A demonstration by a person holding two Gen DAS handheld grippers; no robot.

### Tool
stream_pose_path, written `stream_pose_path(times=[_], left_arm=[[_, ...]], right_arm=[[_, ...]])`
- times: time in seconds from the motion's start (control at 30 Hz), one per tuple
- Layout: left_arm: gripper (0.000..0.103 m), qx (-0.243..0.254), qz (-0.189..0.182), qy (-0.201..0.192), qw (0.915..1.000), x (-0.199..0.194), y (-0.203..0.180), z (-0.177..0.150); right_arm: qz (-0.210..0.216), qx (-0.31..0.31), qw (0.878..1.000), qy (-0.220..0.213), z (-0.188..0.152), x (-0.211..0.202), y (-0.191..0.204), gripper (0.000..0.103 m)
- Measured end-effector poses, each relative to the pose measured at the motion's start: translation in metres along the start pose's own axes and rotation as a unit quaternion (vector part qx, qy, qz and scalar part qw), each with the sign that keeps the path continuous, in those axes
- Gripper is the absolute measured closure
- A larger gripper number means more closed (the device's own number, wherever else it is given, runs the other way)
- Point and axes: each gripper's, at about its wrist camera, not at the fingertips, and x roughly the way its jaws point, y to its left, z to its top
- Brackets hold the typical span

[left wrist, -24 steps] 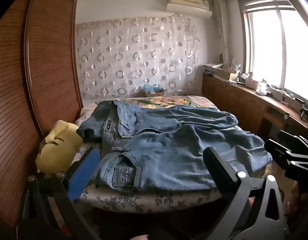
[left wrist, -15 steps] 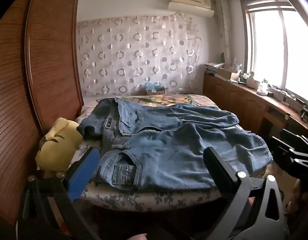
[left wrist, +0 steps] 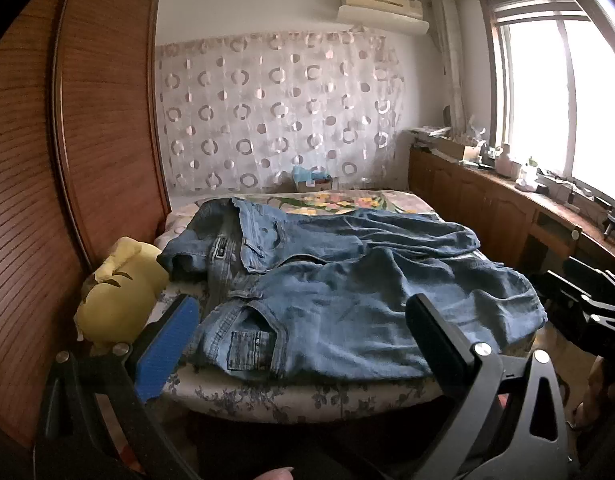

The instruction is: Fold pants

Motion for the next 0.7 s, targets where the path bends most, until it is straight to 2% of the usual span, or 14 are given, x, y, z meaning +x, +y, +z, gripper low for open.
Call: stream_pose_path(times=[0.23,0.7], left_arm=[[0.0,0.0,0.004,-0.005,1.0,-0.008,-0.001,0.01],[0.0,0.0,0.004,-0.006,1.0,-0.009,-0.002,0.01]], right_arm=[[0.002,0.003,1.0,0.0,0.0,0.001,-0.002,0.015],[0.001,0.001,1.0,-0.002,-0.002,0.002,0.0,0.015]])
